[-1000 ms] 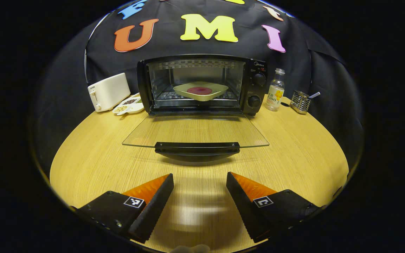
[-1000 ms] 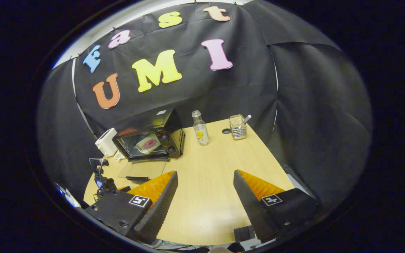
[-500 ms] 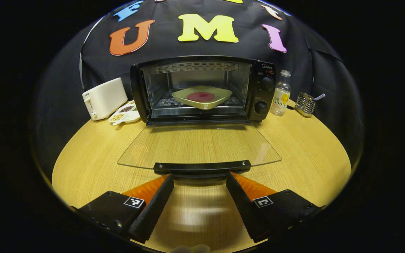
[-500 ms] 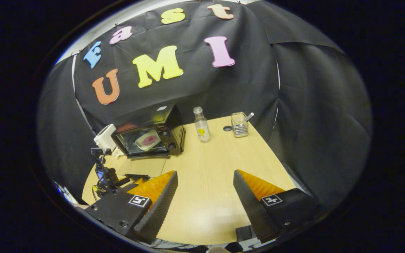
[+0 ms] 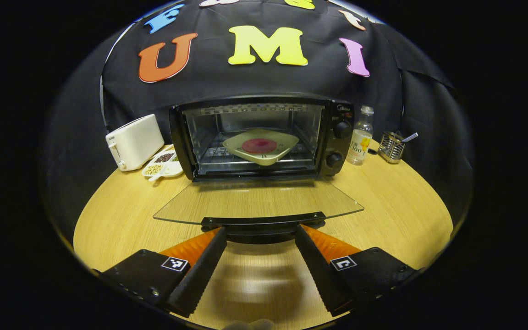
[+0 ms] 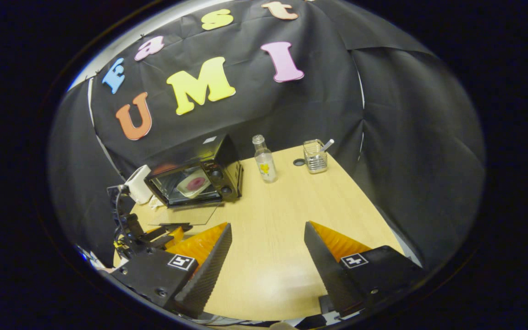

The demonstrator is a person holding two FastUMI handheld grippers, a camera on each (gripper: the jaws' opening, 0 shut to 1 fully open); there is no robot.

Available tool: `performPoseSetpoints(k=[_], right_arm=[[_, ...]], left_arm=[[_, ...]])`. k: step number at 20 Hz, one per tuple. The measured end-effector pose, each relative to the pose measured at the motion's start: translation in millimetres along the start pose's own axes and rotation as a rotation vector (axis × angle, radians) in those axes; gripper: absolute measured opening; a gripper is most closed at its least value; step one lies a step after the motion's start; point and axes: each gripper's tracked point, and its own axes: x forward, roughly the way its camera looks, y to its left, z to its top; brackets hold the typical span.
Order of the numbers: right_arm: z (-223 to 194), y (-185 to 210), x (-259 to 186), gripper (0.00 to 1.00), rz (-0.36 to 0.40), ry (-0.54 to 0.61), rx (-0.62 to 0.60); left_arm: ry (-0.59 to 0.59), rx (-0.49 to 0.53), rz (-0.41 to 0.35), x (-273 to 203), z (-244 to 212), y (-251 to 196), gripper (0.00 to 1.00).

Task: Open the electric oven with the left hand, put the food in, and close the electric oven.

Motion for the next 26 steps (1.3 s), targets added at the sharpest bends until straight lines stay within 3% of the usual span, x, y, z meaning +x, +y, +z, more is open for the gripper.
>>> performPoseSetpoints(k=[5, 6, 7, 8, 13, 14, 24, 25, 26], right_arm=[[-3, 1, 3, 0.95, -0.01, 0.003, 0.016], [-3, 2, 4, 1.0, -0.013, 0.004, 0.022], [-3, 2, 6, 0.95, -0.017, 0.003, 0.025], [-2, -1, 5, 0.95, -0.026, 0.001, 0.026], [13, -1, 0, 1.0, -0.048, -0.043, 0.037], [14, -2, 0, 0.95, -0.054, -0.048, 0.038], [5, 9, -20, 0.95, -0.064, -0.056, 0.031], [4, 11, -23, 1.0, -0.06, -0.059, 0.029], [2, 13, -26, 0.95, -0.055, -0.06, 0.024]], left_arm=[[-0.075, 0.03, -0.001, -1, 49, 5, 0.97], [-0.09, 0.036, 0.0, 2, 61, 5, 0.97], [-0.1, 0.04, 0.0, 1, 70, 6, 0.89], [-0.112, 0.042, -0.001, 3, 81, 7, 0.98], [-0.152, 0.005, -0.002, 15, 117, 9, 0.98], [-0.155, 0.007, -0.006, 15, 117, 8, 0.98], [-0.152, 0.016, -0.028, -5, 103, 7, 0.98], [-0.155, 0.015, -0.03, -11, 101, 7, 0.98], [-0.156, 0.02, -0.028, -18, 98, 7, 0.98]])
